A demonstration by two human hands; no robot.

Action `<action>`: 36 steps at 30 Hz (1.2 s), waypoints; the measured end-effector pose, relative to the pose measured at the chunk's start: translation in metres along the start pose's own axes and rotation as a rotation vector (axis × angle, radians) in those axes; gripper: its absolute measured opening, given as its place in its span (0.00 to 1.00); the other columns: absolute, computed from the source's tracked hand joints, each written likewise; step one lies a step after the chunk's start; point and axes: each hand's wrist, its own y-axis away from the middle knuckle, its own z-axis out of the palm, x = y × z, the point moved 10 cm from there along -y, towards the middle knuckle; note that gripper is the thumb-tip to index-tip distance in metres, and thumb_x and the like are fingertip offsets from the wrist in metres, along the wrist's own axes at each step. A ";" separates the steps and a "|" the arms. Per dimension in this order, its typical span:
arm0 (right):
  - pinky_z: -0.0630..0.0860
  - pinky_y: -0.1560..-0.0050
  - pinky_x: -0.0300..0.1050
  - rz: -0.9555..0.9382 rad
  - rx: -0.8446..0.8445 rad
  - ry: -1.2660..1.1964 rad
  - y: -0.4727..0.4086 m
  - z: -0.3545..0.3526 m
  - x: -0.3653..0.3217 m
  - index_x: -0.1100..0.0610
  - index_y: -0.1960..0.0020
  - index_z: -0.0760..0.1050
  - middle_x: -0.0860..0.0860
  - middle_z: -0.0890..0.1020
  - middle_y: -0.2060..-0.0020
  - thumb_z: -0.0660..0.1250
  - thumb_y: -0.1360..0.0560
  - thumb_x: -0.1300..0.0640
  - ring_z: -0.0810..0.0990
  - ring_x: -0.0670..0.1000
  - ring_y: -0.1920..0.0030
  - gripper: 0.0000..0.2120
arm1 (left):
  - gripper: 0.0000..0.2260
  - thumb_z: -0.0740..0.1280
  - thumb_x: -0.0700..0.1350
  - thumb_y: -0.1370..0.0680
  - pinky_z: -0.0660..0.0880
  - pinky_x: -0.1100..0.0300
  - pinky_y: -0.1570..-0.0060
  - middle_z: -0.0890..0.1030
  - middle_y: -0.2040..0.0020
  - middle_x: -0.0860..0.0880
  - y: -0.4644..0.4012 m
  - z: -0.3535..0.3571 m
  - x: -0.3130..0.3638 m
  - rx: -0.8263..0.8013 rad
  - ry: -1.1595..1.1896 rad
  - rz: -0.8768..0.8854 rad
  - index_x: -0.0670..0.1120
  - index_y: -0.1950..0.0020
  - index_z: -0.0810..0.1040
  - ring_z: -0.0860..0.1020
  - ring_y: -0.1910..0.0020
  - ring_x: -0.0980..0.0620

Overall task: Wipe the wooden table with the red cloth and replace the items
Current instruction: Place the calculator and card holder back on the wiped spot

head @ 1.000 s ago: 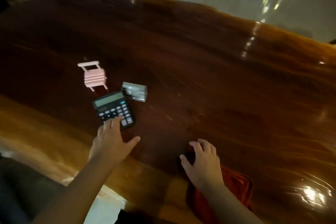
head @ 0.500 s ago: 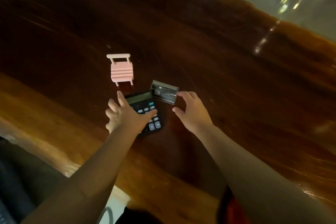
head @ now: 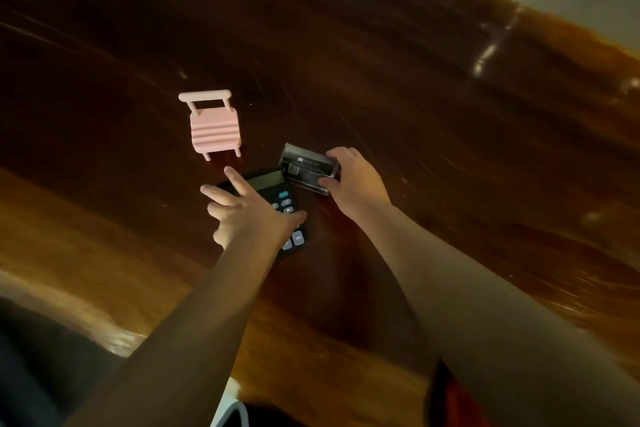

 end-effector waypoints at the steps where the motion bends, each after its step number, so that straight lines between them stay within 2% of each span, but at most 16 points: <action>1: 0.71 0.50 0.43 0.005 0.005 -0.014 0.001 -0.001 0.001 0.46 0.35 0.73 0.39 0.73 0.49 0.74 0.26 0.52 0.75 0.45 0.48 0.21 | 0.70 0.73 0.76 0.46 0.76 0.41 0.48 0.44 0.21 0.34 0.000 0.000 0.002 -0.005 -0.010 -0.013 0.50 0.23 0.31 0.61 0.28 0.35; 4: 0.69 0.55 0.41 0.024 0.028 -0.058 0.011 -0.011 0.009 0.44 0.39 0.74 0.38 0.72 0.52 0.74 0.26 0.53 0.74 0.43 0.52 0.18 | 0.71 0.76 0.73 0.47 0.76 0.40 0.51 0.40 0.22 0.33 0.005 -0.002 0.010 -0.013 -0.026 -0.030 0.51 0.24 0.30 0.63 0.31 0.34; 7: 0.66 0.59 0.37 0.046 0.051 -0.085 0.028 -0.027 0.027 0.41 0.42 0.73 0.38 0.72 0.54 0.73 0.25 0.56 0.74 0.43 0.53 0.17 | 0.70 0.78 0.71 0.46 0.75 0.37 0.48 0.39 0.22 0.33 0.010 -0.004 0.017 -0.013 -0.011 0.001 0.52 0.23 0.32 0.60 0.29 0.31; 12: 0.64 0.60 0.33 0.127 0.111 -0.146 0.069 -0.070 0.082 0.42 0.40 0.74 0.38 0.73 0.52 0.73 0.24 0.55 0.75 0.43 0.52 0.17 | 0.65 0.78 0.68 0.41 0.71 0.32 0.42 0.37 0.22 0.34 0.035 0.001 0.048 -0.056 0.041 0.086 0.52 0.21 0.37 0.52 0.26 0.29; 16: 0.70 0.55 0.37 0.219 0.167 -0.189 0.110 -0.110 0.139 0.46 0.37 0.74 0.40 0.74 0.48 0.73 0.24 0.55 0.76 0.44 0.50 0.18 | 0.64 0.79 0.67 0.42 0.73 0.33 0.46 0.39 0.22 0.35 0.080 0.011 0.104 -0.079 -0.003 0.185 0.52 0.21 0.39 0.56 0.27 0.31; 20: 0.75 0.46 0.43 0.355 0.241 -0.230 0.168 -0.159 0.213 0.48 0.34 0.74 0.41 0.74 0.46 0.74 0.25 0.56 0.75 0.43 0.47 0.20 | 0.64 0.79 0.67 0.43 0.73 0.34 0.45 0.39 0.22 0.35 0.136 0.036 0.174 -0.121 -0.044 0.342 0.54 0.21 0.39 0.56 0.28 0.31; 23: 0.75 0.46 0.41 0.436 0.317 -0.242 0.220 -0.194 0.267 0.49 0.34 0.74 0.40 0.73 0.47 0.74 0.25 0.57 0.74 0.42 0.47 0.20 | 0.65 0.78 0.69 0.44 0.73 0.35 0.46 0.38 0.22 0.35 0.180 0.061 0.226 -0.135 -0.094 0.463 0.55 0.22 0.38 0.56 0.28 0.32; 30: 0.79 0.43 0.50 0.633 0.453 -0.262 0.341 -0.255 0.383 0.50 0.35 0.75 0.45 0.77 0.43 0.72 0.24 0.58 0.77 0.48 0.44 0.18 | 0.67 0.74 0.74 0.49 0.68 0.34 0.39 0.37 0.22 0.36 0.299 0.126 0.341 -0.169 -0.238 0.751 0.58 0.24 0.34 0.52 0.26 0.30; 36: 0.76 0.45 0.46 0.778 0.544 -0.242 0.434 -0.285 0.467 0.51 0.35 0.75 0.47 0.77 0.42 0.73 0.24 0.58 0.75 0.48 0.46 0.18 | 0.68 0.73 0.75 0.51 0.68 0.34 0.39 0.37 0.22 0.35 0.411 0.188 0.415 -0.237 -0.371 0.981 0.58 0.24 0.33 0.53 0.27 0.30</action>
